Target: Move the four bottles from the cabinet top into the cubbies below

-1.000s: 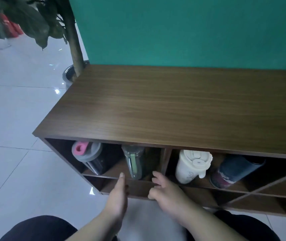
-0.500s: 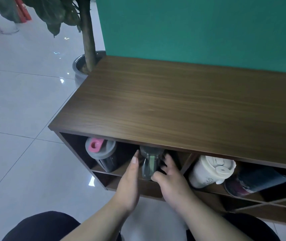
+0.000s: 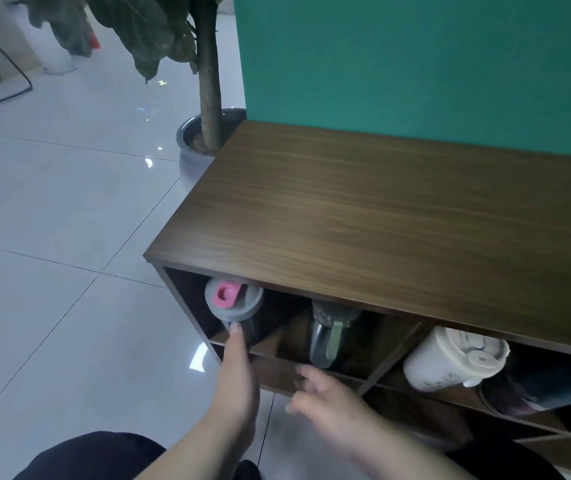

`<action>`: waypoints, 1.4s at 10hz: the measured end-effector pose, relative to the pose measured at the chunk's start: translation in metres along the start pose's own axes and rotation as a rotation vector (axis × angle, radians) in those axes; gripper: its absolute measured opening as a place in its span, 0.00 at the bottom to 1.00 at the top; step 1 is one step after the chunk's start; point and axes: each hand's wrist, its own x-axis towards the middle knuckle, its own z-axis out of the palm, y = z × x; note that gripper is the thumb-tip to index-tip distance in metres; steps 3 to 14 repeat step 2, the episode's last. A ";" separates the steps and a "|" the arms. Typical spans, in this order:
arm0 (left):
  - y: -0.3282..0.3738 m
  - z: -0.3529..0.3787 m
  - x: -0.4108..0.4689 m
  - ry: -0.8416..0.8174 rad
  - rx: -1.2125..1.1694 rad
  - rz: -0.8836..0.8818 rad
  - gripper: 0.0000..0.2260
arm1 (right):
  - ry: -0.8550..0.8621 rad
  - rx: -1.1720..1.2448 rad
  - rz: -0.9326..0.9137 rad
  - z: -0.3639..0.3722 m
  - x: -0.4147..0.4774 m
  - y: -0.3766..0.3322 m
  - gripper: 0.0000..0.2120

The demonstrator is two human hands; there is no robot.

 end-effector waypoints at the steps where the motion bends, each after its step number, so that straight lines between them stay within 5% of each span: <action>1: 0.017 -0.017 0.009 0.112 -0.080 0.044 0.22 | 0.069 0.138 -0.089 0.017 0.011 -0.027 0.48; 2: 0.032 -0.030 0.013 0.153 -0.096 0.081 0.24 | 0.138 0.181 -0.182 0.025 0.025 -0.054 0.42; 14: 0.032 -0.030 0.013 0.153 -0.096 0.081 0.24 | 0.138 0.181 -0.182 0.025 0.025 -0.054 0.42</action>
